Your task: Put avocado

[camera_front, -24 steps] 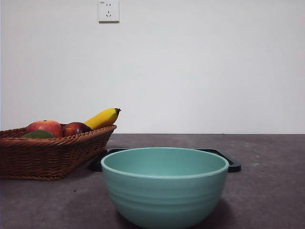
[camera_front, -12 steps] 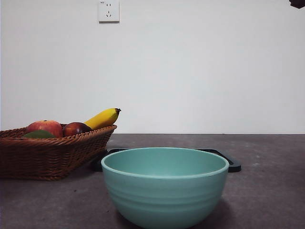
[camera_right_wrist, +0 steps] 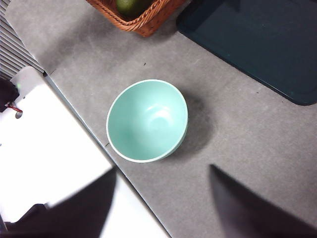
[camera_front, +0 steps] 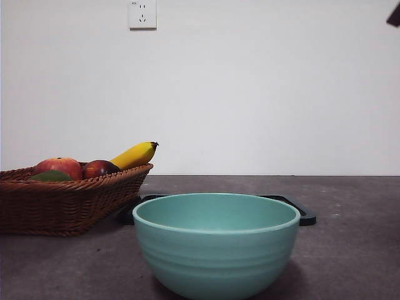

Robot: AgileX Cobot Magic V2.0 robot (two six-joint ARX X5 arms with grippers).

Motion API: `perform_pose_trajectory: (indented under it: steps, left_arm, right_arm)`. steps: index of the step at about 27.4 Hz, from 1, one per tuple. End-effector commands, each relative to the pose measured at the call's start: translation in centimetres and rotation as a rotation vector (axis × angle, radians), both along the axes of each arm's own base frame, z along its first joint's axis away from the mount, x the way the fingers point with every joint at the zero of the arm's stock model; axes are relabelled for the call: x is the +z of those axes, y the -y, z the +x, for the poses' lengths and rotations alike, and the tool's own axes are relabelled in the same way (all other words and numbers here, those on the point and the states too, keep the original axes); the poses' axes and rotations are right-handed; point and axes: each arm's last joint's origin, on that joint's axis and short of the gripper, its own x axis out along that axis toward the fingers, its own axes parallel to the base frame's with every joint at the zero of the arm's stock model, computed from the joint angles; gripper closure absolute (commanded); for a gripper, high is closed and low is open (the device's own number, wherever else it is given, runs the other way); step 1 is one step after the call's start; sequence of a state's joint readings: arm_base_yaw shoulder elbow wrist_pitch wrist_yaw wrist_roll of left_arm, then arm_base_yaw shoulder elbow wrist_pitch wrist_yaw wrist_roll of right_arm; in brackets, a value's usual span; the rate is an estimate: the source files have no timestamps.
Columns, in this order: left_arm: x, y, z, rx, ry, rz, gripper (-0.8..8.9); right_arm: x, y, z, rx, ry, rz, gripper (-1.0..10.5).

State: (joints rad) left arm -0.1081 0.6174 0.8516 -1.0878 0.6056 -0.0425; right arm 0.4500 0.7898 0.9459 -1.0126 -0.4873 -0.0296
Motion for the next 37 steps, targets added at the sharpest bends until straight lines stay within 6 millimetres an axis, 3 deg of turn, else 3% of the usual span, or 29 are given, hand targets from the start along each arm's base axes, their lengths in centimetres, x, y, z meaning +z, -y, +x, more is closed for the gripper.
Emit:
perform_pose_trajectory:
  steps: [1, 11, 24, 30, 37]
  left_arm:
    - [0.6, 0.1, 0.2, -0.004, 0.018, -0.007, 3.7]
    - [0.5, 0.1, 2.1, 0.065, 0.016, 0.042, 3.72]
    - [1.2, 2.3, 11.1, 0.158, 0.025, 0.269, 3.78]
    - [-0.5, 4.0, 15.4, 0.151, -0.037, 0.397, 3.78]
    - [-3.9, 5.6, 18.7, 0.145, -0.083, 0.473, 3.78]
  right_arm:
    - [0.6, -0.1, 0.1, 0.011, 0.022, 0.011, 5.5]
    - [0.6, -0.1, 0.1, 0.01, 0.021, 0.011, 5.5]
    - [0.6, -0.2, 0.1, 0.006, 0.021, 0.015, 5.5]
    - [0.6, -0.2, 0.1, 0.005, 0.021, 0.015, 5.5]
    - [0.6, -0.2, 0.1, 0.005, 0.021, 0.015, 5.5]
